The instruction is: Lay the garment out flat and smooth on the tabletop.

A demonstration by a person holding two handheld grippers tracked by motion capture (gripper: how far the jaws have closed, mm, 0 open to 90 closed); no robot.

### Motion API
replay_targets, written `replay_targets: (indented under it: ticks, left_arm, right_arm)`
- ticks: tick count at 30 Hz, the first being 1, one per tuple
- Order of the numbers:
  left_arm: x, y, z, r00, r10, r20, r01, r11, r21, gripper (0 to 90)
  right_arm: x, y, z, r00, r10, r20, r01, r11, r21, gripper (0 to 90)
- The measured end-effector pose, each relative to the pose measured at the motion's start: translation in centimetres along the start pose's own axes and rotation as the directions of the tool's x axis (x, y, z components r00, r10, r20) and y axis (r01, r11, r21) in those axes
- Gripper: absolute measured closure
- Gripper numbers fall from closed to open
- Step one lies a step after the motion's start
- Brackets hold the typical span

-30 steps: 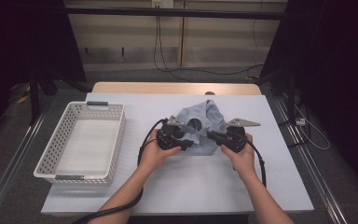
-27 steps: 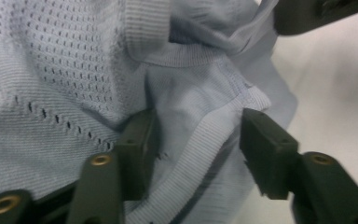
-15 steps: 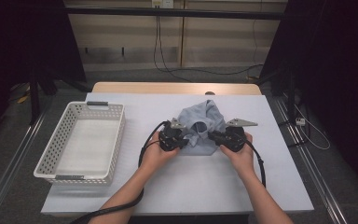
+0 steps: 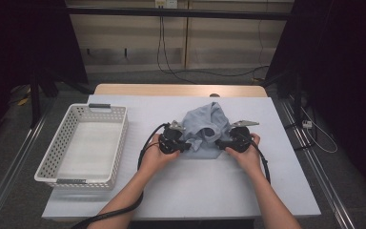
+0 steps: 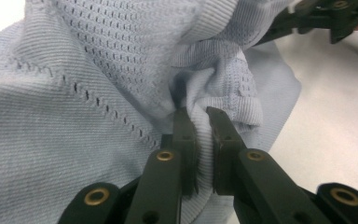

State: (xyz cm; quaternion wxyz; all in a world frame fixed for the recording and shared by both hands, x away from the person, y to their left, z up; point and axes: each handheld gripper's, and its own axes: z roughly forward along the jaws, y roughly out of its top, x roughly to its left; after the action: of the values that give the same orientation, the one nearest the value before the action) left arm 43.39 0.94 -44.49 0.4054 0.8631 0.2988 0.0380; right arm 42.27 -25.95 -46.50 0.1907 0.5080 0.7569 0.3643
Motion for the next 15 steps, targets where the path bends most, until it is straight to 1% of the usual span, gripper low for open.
replay_targets:
  ticks: [2,3,4,6,9,11,13,15]
  left_arm:
    - [0.0,0.0,-0.1,1.0000,0.000,0.000,0.000,1.0000,0.001,83.2]
    - [0.0,0.0,-0.1,1.0000,0.003,0.004,-0.003,1.0000,0.003,83.2]
    - [0.0,0.1,-0.2,1.0000,0.004,0.009,-0.004,1.0000,0.005,83.1]
    - [0.0,0.1,-0.4,0.9998,0.001,0.019,-0.001,1.0000,0.006,83.1]
    - [0.1,0.3,-0.8,0.9994,-0.008,0.032,0.008,1.0000,-0.001,83.0]
    - [0.1,0.4,-1.2,0.9992,-0.010,0.039,0.011,0.9999,-0.009,83.1]
    - [0.0,0.6,-1.5,0.9984,-0.018,0.054,0.019,0.9996,-0.022,83.0]
    - [-0.1,0.7,-1.7,0.9985,-0.017,0.052,0.018,0.9997,-0.019,83.0]
  right_arm:
    - [0.2,0.2,-0.1,0.9992,-0.008,-0.039,0.009,1.000,0.008,70.7]
    - [0.3,0.2,-0.1,0.9958,0.006,-0.091,-0.005,1.000,0.018,82.5]
    - [0.4,0.2,-0.1,0.9940,0.025,-0.107,-0.022,0.999,0.023,85.2]
    - [0.7,0.1,-0.4,0.9940,0.019,-0.107,-0.016,0.999,0.032,86.7]
    - [1.2,-0.4,-1.4,0.9912,0.037,-0.127,-0.032,0.999,0.035,87.0]
    - [1.4,-0.8,-2.4,0.9874,0.050,-0.150,-0.046,0.998,0.031,87.1]
    - [1.7,-1.3,-3.2,0.9847,0.059,-0.164,-0.055,0.998,0.029,87.1]
    - [2.1,-1.9,-4.1,0.9793,0.077,-0.187,-0.074,0.997,0.023,87.1]
